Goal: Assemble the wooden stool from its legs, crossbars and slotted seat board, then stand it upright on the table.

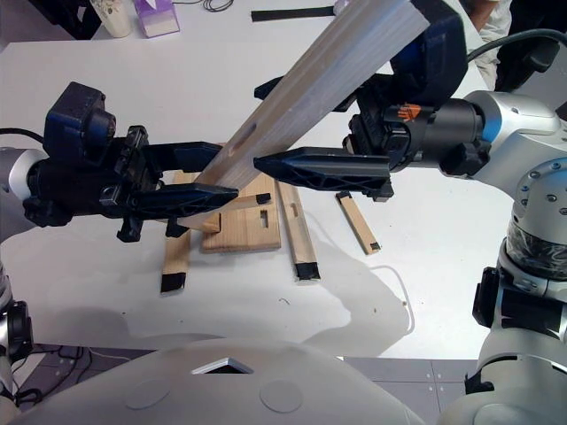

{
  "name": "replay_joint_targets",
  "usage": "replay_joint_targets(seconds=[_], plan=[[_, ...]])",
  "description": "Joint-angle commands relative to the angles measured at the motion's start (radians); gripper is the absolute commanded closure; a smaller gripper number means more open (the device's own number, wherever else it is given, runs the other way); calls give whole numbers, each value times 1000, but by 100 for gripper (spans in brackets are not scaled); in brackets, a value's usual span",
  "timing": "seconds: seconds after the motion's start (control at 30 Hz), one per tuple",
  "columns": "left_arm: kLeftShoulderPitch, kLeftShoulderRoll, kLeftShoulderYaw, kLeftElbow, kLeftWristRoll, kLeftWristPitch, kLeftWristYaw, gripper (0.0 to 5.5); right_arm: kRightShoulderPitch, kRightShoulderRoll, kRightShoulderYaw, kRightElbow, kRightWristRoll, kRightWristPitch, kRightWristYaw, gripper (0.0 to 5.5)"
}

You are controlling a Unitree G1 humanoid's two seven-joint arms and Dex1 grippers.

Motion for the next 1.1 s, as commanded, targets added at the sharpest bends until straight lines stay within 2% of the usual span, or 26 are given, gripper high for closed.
replay_joint_targets(seconds=[0.03, 0.4, 0.7, 0.87, 0.9, 1.1], plan=[[16, 20, -5, 2, 32, -16, -18, 350, -15, -14, 6, -16, 15, 14, 12, 172], [63, 54, -19, -15, 94, -35, -92, 350, -19, -19, 19, -27, -4, 19, 23, 350], [16, 59, -19, 34, 106, -38, -97, 350, 76, -64, 54, -86, -171, -23, 90, 350], [8, 62, -17, 49, 107, -21, -74, 350, 86, -65, 50, -81, -169, -52, 86, 350], [9, 65, -17, 51, 94, -11, -76, 313, 83, -63, 47, -78, -158, -54, 79, 350], [-52, 49, 5, 106, -41, 2, 23, 228, 45, -58, -18, -28, -75, -53, 32, 350]])
